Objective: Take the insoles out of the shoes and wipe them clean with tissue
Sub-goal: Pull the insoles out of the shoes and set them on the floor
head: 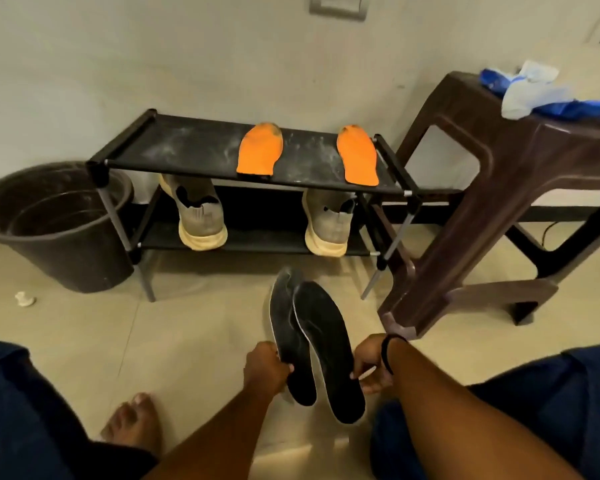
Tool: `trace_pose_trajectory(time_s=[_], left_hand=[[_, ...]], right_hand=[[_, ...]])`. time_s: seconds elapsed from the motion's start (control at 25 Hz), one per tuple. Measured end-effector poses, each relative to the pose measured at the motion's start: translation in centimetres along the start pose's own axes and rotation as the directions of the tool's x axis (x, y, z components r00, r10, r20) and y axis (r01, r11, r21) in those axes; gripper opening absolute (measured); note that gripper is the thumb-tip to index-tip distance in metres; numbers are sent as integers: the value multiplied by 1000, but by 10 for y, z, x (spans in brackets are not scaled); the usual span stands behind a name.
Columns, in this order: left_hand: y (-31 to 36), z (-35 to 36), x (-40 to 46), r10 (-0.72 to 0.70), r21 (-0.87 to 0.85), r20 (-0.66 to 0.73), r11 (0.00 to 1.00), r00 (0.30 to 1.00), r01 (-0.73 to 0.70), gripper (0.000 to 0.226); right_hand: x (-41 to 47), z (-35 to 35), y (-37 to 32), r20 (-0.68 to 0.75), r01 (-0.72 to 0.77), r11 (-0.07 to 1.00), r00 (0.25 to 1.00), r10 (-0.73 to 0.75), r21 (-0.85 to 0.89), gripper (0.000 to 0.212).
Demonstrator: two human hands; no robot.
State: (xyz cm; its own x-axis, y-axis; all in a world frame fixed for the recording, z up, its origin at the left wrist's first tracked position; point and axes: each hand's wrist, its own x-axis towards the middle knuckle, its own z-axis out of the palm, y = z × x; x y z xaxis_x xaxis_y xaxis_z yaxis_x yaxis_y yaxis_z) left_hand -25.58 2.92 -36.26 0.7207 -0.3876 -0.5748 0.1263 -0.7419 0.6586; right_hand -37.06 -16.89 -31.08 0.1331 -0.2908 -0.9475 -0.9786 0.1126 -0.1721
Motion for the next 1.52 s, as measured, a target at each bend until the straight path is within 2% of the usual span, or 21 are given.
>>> trace_pose_trajectory(time_s=[0.12, 0.2, 0.32, 0.4, 0.52, 0.6, 0.68, 0.76, 0.84, 0.96, 1.12, 1.28, 1.44, 1.52], left_hand=[[-38, 14, 32, -120, 3, 116, 993, 986, 121, 39], [-37, 15, 35, -124, -11, 120, 992, 985, 126, 36], [-30, 23, 51, -66, -24, 130, 997, 989, 70, 35], [-23, 31, 63, -7, 35, 124, 999, 992, 2, 39], [-5, 41, 73, 59, 73, 123, 995, 991, -68, 30], [3, 46, 78, 56, -4, 88, 998, 995, -56, 32], [6, 53, 81, 35, -47, 58, 998, 998, -33, 39], [4, 59, 81, 38, -30, 60, 999, 997, -36, 34], [3, 60, 77, 53, 23, 52, 998, 997, -55, 28], [5, 57, 73, 74, 73, 44, 994, 996, -77, 24], [12, 51, 62, 102, 130, 32, 986, 994, -106, 35], [23, 36, 57, 139, 146, -127, 982, 982, -120, 49], [47, 20, 48, 214, 86, -251, 976, 944, -198, 29], [66, 12, 41, 255, 55, -292, 967, 922, -250, 29]], right_hand=[[24, 7, 5, 3, -91, 996, 996, 91, 21, 12], [33, 8, 7, -99, -64, 994, 992, 73, 93, 17], [47, 5, 2, -274, 55, 975, 962, 5, 214, 15], [56, 1, -2, -366, 87, 966, 931, 8, 243, 14], [62, -2, -4, -404, 74, 964, 914, 36, 254, 20], [65, -2, -1, -467, 49, 975, 882, 59, 215, 29], [80, -5, 7, -525, -18, 990, 846, 90, 140, 50], [92, -10, 14, -549, -31, 992, 830, 95, 124, 68], [78, -8, 14, -544, -25, 984, 831, 119, 176, 74], [65, -9, 10, -564, 6, 981, 819, 107, 194, 64], [63, -11, -2, -574, 120, 982, 819, -15, 145, 43], [52, -6, -12, -661, 167, 982, 748, -68, 87, 37], [42, 3, -28, -668, 300, 947, 729, -149, 116, 29], [62, -3, -37, -648, 364, 921, 736, -193, 140, 28]])
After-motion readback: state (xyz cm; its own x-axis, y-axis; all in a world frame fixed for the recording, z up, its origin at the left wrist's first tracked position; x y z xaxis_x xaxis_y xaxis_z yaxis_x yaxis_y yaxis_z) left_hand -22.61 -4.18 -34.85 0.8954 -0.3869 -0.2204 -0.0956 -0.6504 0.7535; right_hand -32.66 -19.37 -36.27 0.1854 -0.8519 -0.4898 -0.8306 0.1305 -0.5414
